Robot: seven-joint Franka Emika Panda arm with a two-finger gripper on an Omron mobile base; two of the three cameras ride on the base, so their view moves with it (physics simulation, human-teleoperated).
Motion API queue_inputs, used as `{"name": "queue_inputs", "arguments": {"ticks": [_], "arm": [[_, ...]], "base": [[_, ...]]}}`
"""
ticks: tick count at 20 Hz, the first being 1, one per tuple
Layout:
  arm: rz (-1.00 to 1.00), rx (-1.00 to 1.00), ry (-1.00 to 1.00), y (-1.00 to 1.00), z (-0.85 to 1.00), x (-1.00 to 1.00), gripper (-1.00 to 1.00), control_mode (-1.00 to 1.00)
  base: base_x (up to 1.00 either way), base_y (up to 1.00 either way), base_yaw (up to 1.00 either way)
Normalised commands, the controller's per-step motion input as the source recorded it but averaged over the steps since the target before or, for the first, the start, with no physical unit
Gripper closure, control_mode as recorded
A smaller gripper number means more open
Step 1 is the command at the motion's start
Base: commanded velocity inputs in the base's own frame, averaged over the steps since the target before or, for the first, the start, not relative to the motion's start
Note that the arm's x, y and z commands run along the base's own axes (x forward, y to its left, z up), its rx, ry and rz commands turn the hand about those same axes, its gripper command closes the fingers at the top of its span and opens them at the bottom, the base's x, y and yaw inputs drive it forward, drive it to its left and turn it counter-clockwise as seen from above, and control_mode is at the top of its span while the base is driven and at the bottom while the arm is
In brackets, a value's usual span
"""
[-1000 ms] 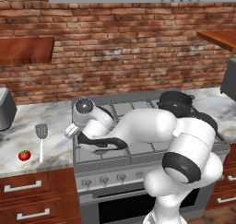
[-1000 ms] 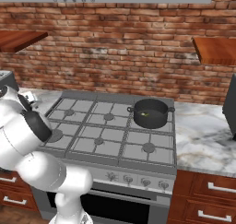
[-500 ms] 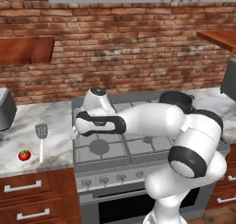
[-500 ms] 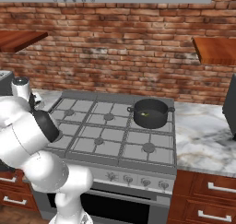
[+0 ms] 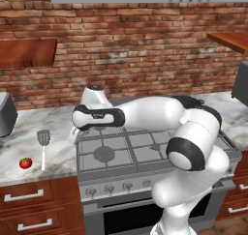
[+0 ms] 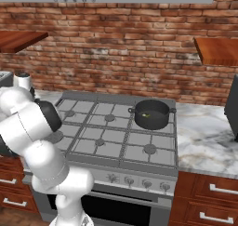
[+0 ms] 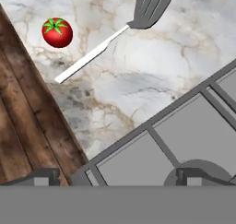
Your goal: Put the tomato and broccoli in the pot. Retrieve the spatula and lightly stir the vegetables in the pot.
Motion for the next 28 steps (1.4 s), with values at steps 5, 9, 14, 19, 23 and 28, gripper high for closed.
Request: {"name": "queue_inputs", "arguments": {"ticks": [5,9,14,19,23,28], "arm": [[0.0,-0.13,-0.2,0.25,-0.07,-0.2,-1.0,-1.0],[0.0,-0.03,0.05,0.59,0.02,-0.06,-1.0,-1.0],[0.0,0.0,0.2,0.49,0.11,0.0,-1.0,-1.0],[0.0,0.0,0.14,0.53,0.0,0.0,-1.0,-1.0],[0.0,-0.03,0.02,0.6,-0.03,-0.01,-1.0,-1.0],[0.0,-0.09,-0.12,0.5,-0.08,-0.12,-1.0,-1.0]], "base": [[0.0,0.0,0.0],[0.0,0.0,0.0],[0.0,0.0,0.0],[0.0,0.0,0.0],[0.0,0.0,0.0],[0.0,0.0,0.0]]}}
